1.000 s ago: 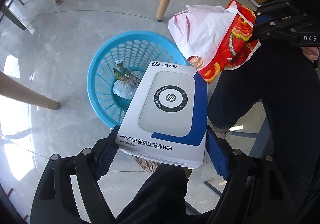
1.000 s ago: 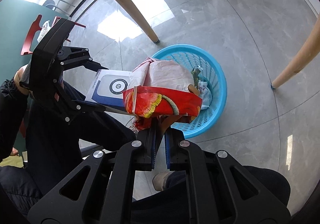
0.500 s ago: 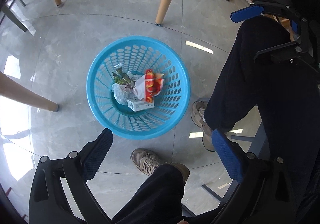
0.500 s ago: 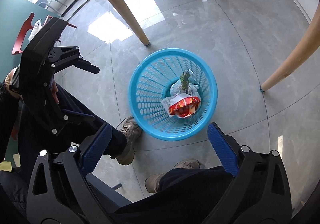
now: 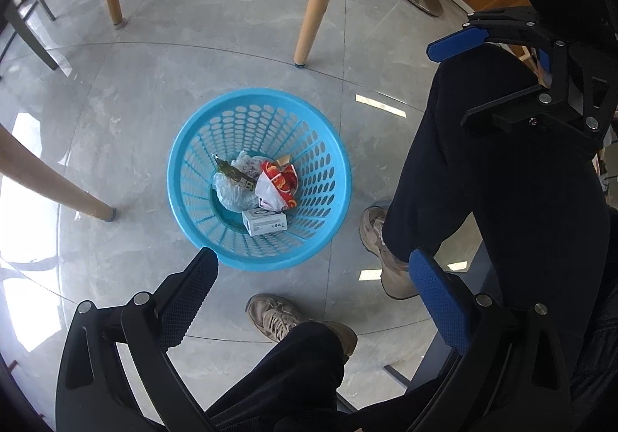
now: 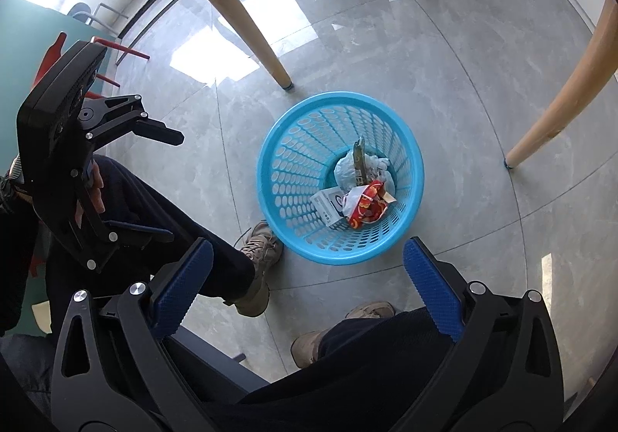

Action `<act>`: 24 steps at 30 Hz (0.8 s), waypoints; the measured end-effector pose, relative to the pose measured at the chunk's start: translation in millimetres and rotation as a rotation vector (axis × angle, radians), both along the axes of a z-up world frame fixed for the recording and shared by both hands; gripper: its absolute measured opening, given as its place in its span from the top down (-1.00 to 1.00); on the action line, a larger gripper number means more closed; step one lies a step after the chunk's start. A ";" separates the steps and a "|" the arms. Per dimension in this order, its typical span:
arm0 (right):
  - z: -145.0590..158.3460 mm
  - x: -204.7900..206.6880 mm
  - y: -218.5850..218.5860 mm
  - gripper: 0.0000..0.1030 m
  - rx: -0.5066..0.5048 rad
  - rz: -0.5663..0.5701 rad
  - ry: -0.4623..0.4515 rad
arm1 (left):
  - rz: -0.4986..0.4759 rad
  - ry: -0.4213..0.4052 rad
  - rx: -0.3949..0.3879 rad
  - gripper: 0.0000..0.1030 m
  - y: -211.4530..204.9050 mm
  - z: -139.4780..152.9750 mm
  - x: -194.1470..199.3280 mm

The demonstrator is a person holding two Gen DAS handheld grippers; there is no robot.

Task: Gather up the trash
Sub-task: 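Raise both tools away from the wastebasket toward the table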

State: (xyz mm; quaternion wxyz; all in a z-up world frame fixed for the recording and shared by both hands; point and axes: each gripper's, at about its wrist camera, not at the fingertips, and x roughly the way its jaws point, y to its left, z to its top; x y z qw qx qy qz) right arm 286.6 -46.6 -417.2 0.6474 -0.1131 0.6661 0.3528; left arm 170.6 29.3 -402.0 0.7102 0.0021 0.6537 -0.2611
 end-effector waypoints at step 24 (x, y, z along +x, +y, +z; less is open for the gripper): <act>148.5 -88.3 -30.6 -0.83 0.172 0.025 -0.192 | 0.007 -0.373 0.023 -0.89 -22.7 170.1 -90.4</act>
